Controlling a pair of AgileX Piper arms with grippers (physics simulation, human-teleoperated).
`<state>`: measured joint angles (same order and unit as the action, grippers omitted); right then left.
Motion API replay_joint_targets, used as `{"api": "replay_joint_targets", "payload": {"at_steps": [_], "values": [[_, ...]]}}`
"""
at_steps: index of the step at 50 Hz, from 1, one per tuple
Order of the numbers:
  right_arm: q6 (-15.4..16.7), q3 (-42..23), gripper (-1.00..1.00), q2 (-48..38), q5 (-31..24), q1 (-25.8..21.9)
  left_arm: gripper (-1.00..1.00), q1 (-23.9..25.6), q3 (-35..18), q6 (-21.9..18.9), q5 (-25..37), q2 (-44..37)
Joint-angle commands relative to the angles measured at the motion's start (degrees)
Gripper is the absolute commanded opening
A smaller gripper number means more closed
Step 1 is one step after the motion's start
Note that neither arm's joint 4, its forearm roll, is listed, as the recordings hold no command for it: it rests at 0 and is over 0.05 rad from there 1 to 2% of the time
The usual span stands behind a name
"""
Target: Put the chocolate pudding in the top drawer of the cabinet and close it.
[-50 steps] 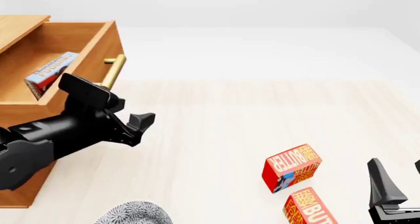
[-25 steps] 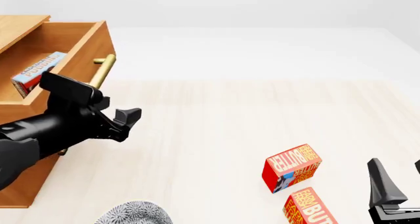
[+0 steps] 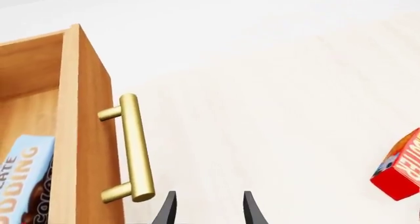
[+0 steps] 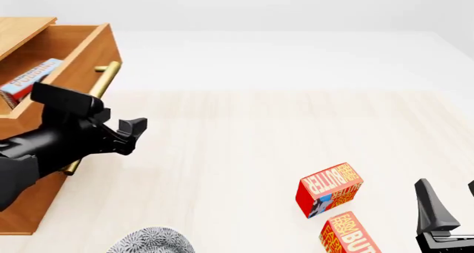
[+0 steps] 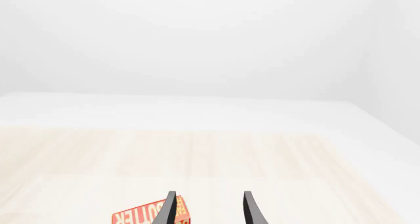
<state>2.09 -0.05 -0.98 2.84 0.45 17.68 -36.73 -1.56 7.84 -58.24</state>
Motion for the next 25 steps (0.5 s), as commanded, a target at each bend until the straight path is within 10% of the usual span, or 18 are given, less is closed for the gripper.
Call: {"api": "replay_joint_targets", "payload": {"at_steps": [1, 25], "values": [[0.0, 0.0, 1.0, 0.0, 0.0, 0.0, 1.0, -3.0, 1.1, 0.4, -1.6, -0.6], [0.0, 0.0, 1.0, 0.0, 0.0, 0.0, 1.0, -10.6, 0.3, 0.2, -1.0, 1.2]]}}
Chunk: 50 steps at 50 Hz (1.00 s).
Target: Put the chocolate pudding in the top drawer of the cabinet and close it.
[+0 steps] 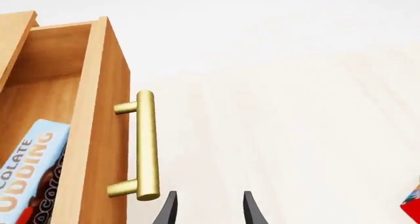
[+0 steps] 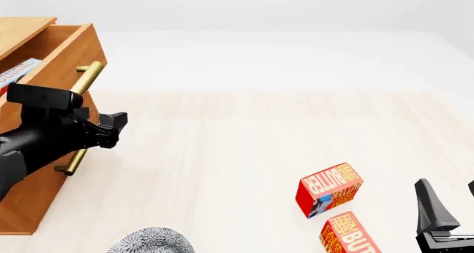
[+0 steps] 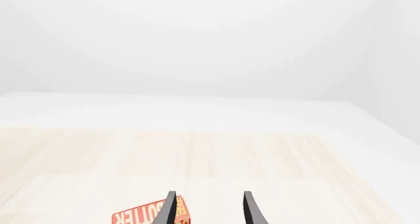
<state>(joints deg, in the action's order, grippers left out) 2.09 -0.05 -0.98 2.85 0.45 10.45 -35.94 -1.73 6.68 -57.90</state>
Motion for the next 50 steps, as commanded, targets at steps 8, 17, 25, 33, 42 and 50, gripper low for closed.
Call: {"api": "replay_joint_targets", "payload": {"at_steps": [8, 17, 25, 33, 42, 50], "values": [[0.0, 0.0, 1.0, 0.0, 0.0, 0.0, 1.0, -5.6, -1.1, 0.6, -0.4, 0.2], [0.0, 0.0, 1.0, 0.0, 0.0, 0.0, 1.0, -7.7, -1.0, 0.6, -1.8, -1.2], [0.0, 0.0, 1.0, 0.0, 0.0, 0.0, 1.0, -10.0, -1.3, 0.1, -2.7, -2.5], [0.0, 0.0, 1.0, 0.0, 0.0, 0.0, 1.0, -11.8, -1.6, -0.1, -3.7, -3.9], [0.0, 0.0, 1.0, 0.0, 0.0, 0.0, 1.0, -13.8, -1.9, 0.5, -4.8, -5.7], [0.0, 0.0, 1.0, 0.0, 0.0, 0.0, 1.0, -15.3, -2.9, 0.4, -3.9, -5.3]]}}
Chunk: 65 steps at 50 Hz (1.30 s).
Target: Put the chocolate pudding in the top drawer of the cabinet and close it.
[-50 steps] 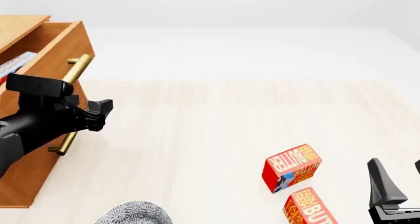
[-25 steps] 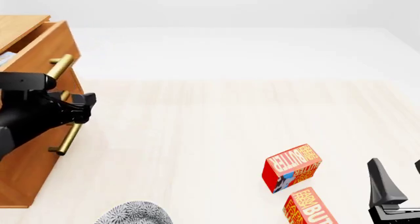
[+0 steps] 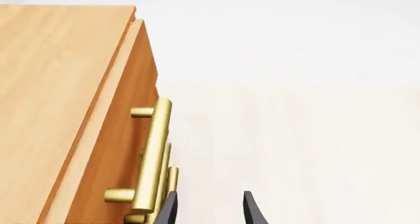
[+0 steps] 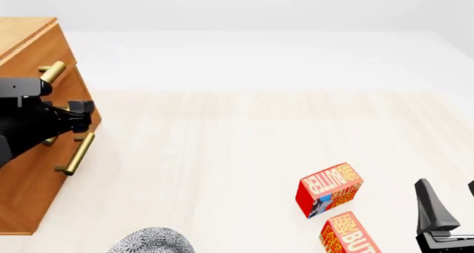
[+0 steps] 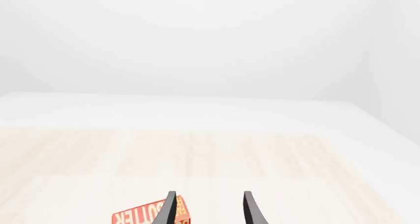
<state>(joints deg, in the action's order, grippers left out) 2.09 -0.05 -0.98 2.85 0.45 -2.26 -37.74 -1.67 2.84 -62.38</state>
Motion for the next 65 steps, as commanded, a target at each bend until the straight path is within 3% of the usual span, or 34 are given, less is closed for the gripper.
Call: {"api": "replay_joint_targets", "payload": {"at_steps": [1, 30, 48, 65], "values": [[0.0, 0.0, 1.0, 0.0, 0.0, 0.0, 1.0, -3.0, -1.3, 0.3, 0.1, -0.9], [0.0, 0.0, 1.0, 0.0, 0.0, 0.0, 1.0, -7.0, -2.9, 0.5, 3.4, 2.3], [0.0, 0.0, 1.0, 0.0, 0.0, 0.0, 1.0, -5.3, -8.3, 0.2, 14.5, 14.5], [0.0, 0.0, 1.0, 0.0, 0.0, 0.0, 1.0, -4.0, -14.4, -0.8, 22.4, 20.7]]}}
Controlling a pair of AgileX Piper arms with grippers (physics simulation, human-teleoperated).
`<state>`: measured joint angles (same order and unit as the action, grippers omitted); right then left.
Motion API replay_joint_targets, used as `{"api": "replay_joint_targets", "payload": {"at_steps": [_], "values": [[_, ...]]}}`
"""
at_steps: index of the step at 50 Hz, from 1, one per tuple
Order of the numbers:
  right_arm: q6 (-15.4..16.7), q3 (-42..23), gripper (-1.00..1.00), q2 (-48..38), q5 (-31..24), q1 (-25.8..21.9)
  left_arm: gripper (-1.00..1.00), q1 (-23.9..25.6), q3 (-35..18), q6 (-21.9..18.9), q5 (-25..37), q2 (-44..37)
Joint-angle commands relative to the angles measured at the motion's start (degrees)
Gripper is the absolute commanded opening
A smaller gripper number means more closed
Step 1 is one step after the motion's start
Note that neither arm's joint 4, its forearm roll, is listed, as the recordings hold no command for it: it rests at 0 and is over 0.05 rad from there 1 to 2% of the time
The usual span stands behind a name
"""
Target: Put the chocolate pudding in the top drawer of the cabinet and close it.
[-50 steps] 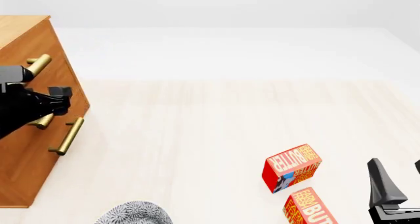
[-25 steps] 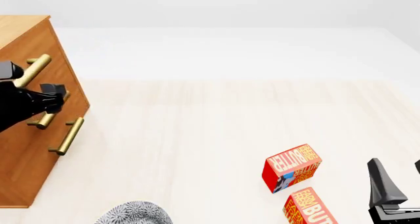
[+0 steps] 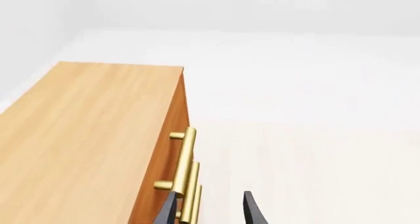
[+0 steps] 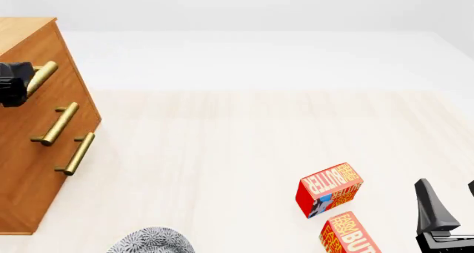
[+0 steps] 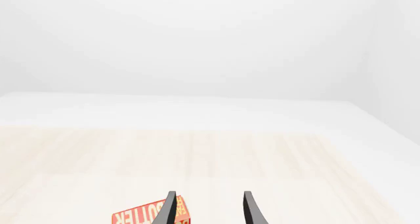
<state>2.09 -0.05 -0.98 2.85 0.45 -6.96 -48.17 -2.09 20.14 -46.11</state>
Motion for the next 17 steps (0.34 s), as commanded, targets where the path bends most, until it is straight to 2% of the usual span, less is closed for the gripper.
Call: {"api": "replay_joint_targets", "payload": {"at_steps": [1, 10, 17], "values": [[0.0, 0.0, 1.0, 0.0, 0.0, 0.0, 1.0, 0.5, -4.3, -0.8, 5.3, 4.8], [0.0, 0.0, 1.0, 0.0, 0.0, 0.0, 1.0, 0.9, -7.9, -1.1, 8.7, 6.8], [0.0, 0.0, 1.0, 0.0, 0.0, 0.0, 1.0, 0.0, -9.8, -2.8, 9.5, 8.2]]}}
